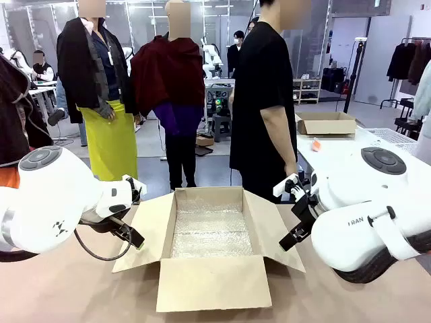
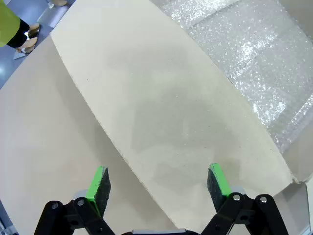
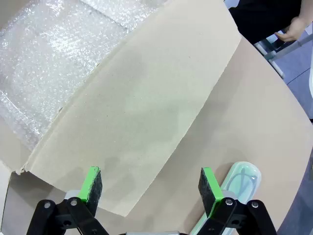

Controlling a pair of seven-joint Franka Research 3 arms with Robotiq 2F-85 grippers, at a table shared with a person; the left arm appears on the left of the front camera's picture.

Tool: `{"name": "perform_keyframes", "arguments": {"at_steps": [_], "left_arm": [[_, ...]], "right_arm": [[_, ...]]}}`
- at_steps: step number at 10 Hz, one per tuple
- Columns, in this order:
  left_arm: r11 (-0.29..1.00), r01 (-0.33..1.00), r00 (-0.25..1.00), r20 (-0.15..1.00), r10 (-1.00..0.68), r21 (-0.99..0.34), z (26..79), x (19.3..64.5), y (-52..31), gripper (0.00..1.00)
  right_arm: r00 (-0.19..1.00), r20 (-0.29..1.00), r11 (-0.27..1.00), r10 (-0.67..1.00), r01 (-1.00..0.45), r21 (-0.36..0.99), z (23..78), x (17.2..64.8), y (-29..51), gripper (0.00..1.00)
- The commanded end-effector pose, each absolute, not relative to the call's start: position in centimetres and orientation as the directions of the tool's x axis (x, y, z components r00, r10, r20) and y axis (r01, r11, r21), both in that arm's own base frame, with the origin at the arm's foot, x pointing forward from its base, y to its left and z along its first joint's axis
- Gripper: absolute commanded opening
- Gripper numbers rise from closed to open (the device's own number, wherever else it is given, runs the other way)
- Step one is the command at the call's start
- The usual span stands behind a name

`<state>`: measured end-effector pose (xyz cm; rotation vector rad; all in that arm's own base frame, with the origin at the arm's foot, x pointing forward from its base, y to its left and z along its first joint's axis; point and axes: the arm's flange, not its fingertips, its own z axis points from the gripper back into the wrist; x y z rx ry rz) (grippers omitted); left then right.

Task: Pack the glasses set securely to prepare it for shipping.
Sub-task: Place the Glasses case inside the Package Box.

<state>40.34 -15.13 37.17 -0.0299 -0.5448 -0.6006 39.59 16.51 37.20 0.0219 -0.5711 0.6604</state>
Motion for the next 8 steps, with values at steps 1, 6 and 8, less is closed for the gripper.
{"name": "perform_keyframes", "arguments": {"at_steps": [1, 6, 8], "left_arm": [[0.829, 0.545, 0.689, 0.495, -0.529, 0.128, 37.17, 40.33, -15.14, 1.0], [0.829, 0.545, 0.689, 0.495, -0.529, 0.128, 37.17, 40.33, -15.14, 1.0], [0.829, 0.545, 0.689, 0.495, -0.529, 0.128, 37.17, 40.33, -15.14, 1.0]], "right_arm": [[0.643, 0.508, 0.795, 0.574, -0.585, -0.158, 37.2, 39.59, 16.51, 1.0], [0.643, 0.508, 0.795, 0.574, -0.585, -0.158, 37.2, 39.59, 16.51, 1.0], [0.643, 0.508, 0.795, 0.574, -0.585, -0.158, 37.2, 39.59, 16.51, 1.0]]}}
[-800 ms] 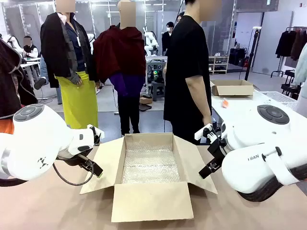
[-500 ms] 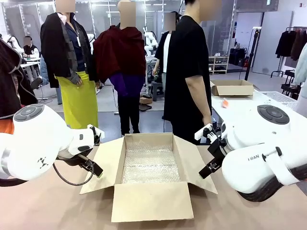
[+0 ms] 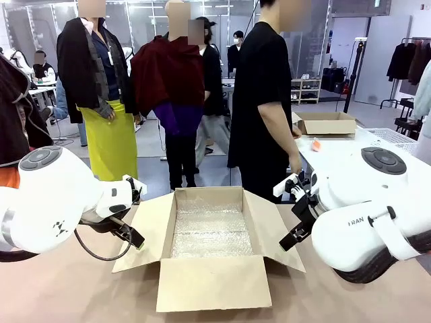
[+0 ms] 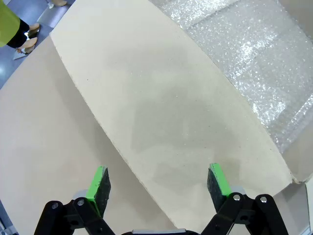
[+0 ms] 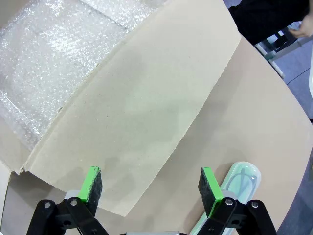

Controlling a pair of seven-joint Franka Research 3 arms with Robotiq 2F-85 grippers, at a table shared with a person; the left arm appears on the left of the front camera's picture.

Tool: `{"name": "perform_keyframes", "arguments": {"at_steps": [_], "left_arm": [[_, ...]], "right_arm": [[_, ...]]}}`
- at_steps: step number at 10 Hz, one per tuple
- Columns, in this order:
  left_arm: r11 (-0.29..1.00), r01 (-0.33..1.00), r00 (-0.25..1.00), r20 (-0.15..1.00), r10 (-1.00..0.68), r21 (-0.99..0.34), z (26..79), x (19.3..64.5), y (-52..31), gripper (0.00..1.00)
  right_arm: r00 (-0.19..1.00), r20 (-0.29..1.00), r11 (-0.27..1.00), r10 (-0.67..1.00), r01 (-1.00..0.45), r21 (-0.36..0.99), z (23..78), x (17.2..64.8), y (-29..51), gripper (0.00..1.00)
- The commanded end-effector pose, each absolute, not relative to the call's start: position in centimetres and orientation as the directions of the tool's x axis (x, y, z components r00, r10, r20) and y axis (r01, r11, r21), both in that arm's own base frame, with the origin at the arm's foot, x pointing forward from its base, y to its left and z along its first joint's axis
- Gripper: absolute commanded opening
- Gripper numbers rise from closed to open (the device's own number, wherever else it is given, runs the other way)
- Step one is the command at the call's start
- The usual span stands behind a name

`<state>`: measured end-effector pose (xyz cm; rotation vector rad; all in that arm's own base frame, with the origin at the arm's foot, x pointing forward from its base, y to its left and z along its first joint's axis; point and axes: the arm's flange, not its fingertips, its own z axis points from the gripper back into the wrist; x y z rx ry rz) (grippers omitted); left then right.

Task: Pack the glasses set securely to prepare it for shipping.
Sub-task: Place the Glasses case inside the Package Box.

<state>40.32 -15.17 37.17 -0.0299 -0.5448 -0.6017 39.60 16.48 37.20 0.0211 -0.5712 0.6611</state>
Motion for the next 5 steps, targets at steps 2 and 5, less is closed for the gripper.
{"name": "perform_keyframes", "arguments": {"at_steps": [2, 5], "left_arm": [[0.829, 0.545, 0.689, 0.495, -0.529, 0.128, 37.2, 40.3, -15.1, 1.0], [0.8, 0.58, 0.662, 0.484, -0.572, 0.153, 40.3, 38.7, -13.7, 1.0]], "right_arm": [[0.643, 0.508, 0.795, 0.574, -0.585, -0.158, 37.2, 39.6, 16.5, 1.0], [0.705, 0.485, 0.842, 0.518, -0.518, -0.147, 39.0, 40.9, 14.1, 1.0]]}}
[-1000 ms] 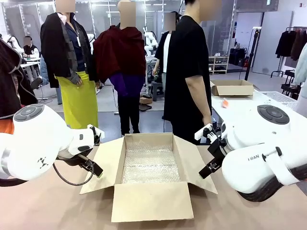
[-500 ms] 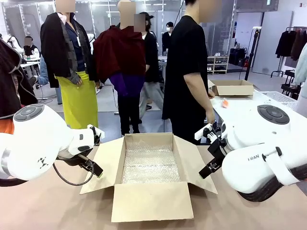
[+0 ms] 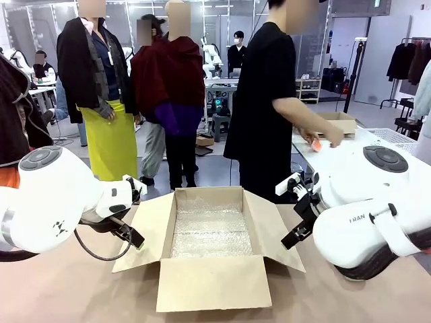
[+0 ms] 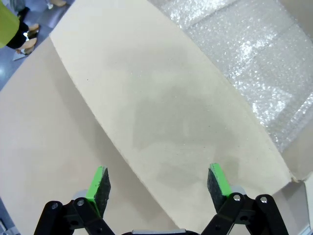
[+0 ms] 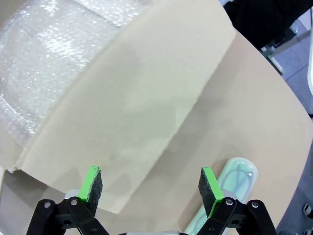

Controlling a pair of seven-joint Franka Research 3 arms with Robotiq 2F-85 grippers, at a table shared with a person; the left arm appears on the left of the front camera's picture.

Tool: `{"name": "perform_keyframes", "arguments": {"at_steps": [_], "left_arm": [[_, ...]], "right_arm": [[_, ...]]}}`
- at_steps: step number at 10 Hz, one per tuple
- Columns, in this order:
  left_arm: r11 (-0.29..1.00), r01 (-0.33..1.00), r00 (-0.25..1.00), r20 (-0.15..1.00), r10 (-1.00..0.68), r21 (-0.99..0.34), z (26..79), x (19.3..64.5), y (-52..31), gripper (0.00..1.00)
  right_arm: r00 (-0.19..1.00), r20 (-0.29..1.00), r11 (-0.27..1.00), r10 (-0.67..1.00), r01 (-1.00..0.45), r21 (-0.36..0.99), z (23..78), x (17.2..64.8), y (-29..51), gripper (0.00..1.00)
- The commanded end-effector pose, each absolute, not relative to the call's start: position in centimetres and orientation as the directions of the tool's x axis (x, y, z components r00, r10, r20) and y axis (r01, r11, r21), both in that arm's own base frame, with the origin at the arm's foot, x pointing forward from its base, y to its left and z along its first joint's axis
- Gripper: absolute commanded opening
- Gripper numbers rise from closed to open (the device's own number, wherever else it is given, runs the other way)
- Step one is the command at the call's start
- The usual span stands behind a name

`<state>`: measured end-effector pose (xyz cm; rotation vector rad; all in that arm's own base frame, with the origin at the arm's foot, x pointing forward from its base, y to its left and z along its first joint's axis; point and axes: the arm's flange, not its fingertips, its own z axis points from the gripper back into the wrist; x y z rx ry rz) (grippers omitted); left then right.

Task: Pack the glasses set securely to prepare it for shipping.
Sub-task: Place the Glasses case inside the Package Box.

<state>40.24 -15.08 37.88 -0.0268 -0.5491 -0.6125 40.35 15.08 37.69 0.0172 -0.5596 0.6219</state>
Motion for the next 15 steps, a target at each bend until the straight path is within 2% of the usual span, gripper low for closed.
{"name": "perform_keyframes", "arguments": {"at_steps": [1, 2, 5, 7, 9, 10, 15], "left_arm": [[0.755, 0.64, 0.619, 0.486, -0.617, 0.144, 43.5, 37.0, -12.4, 1.0], [0.667, 0.732, 0.526, 0.506, -0.683, 0.139, 46.6, 35.1, -11.1, 1.0], [0.497, 0.846, 0.354, 0.492, -0.796, 0.196, 51.3, 31.2, -7.6, 1.0], [0.395, 0.896, 0.217, 0.578, -0.786, 0.2, 53.7, 28.5, -6.9, 1.0], [0.428, 0.882, 0.233, 0.61, -0.758, 0.196, 54.6, 28.3, -6.4, 1.0], [0.421, 0.877, 0.232, 0.563, -0.793, 0.232, 55.9, 29.6, -7.0, 1.0], [0.421, 0.877, 0.232, 0.563, -0.793, 0.232, 55.9, 29.6, -7.0, 1.0]], "right_arm": [[0.723, 0.464, 0.853, 0.511, -0.494, -0.169, 40.3, 41.4, 12.8, 1.0], [0.76, 0.445, 0.876, 0.473, -0.459, -0.148, 40.9, 41.9, 11.4, 1.0], [0.87, 0.368, 0.943, 0.329, -0.321, -0.083, 40.1, 43.4, 7.1, 1.0], [0.907, 0.312, 0.958, 0.283, -0.285, -0.039, 39.0, 43.9, 5.9, 1.0], [0.933, 0.262, 0.968, 0.247, -0.251, -0.019, 38.2, 44.7, 5.1, 1.0], [0.939, 0.243, 0.969, 0.243, -0.247, -0.017, 37.9, 45.1, 5.0, 1.0], [0.975, 0.146, 0.985, 0.168, -0.171, 0.012, 34.4, 48.2, 3.6, 1.0]]}}
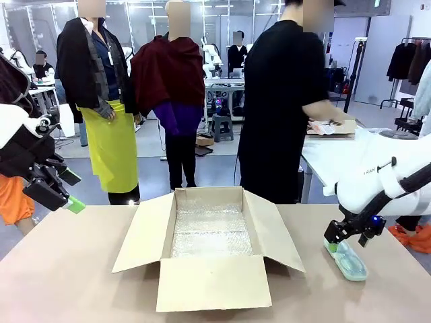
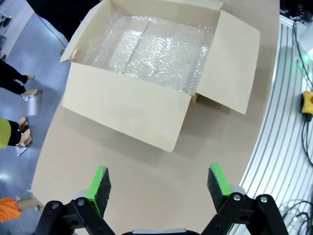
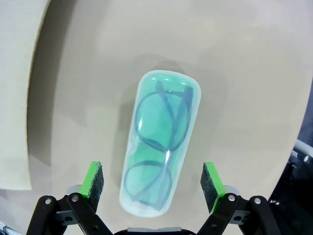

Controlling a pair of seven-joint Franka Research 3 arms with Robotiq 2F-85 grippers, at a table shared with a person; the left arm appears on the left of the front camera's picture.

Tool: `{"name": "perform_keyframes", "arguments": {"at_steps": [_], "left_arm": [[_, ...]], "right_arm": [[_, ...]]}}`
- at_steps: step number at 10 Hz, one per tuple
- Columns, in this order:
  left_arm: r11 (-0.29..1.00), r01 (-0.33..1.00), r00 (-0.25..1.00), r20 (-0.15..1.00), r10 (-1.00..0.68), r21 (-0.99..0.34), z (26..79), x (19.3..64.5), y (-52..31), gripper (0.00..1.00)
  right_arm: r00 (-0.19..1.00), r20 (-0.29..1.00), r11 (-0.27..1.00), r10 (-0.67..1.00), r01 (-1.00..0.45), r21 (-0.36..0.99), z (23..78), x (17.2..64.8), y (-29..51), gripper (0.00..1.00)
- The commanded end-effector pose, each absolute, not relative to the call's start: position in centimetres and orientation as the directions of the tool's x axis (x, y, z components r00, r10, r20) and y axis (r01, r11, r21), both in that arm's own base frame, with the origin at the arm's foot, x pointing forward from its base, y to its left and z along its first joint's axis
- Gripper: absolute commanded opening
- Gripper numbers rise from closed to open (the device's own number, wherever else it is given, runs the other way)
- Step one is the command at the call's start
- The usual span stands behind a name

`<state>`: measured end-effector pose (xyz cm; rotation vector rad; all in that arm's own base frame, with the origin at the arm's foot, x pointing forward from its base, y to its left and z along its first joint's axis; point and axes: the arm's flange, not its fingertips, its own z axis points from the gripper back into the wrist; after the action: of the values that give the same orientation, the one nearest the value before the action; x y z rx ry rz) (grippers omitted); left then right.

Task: Pack the glasses set securely to prepare it for shipping.
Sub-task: Place the Glasses case inside the Package Box.

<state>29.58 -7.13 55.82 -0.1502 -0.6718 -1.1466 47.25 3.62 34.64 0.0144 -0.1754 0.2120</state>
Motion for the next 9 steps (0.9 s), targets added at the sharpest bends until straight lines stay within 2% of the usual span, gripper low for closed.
{"name": "perform_keyframes", "arguments": {"at_steps": [1, 6, 7, 9], "left_arm": [[0.421, 0.877, 0.232, 0.563, -0.793, 0.232, 55.9, 29.6, -7.0, 1.0], [0.421, 0.877, 0.232, 0.563, -0.793, 0.232, 55.9, 29.6, -7.0, 1.0], [0.421, 0.877, 0.232, 0.563, -0.793, 0.232, 55.9, 29.6, -7.0, 1.0], [0.421, 0.877, 0.232, 0.563, -0.793, 0.232, 55.9, 29.6, -7.0, 1.0]], "right_arm": [[0.978, 0.136, 0.986, 0.161, -0.165, 0.021, 33.6, 48.7, 3.3, 1.0], [0.99, 0.087, 0.99, 0.115, -0.121, 0.067, 31.2, 50.0, 2.8, 1.0], [0.991, 0.082, 0.991, 0.105, -0.111, 0.077, 31.0, 50.1, 2.8, 0.97], [0.992, 0.081, 0.991, 0.1, -0.106, 0.081, 30.9, 50.1, 2.7, 0.8]]}}
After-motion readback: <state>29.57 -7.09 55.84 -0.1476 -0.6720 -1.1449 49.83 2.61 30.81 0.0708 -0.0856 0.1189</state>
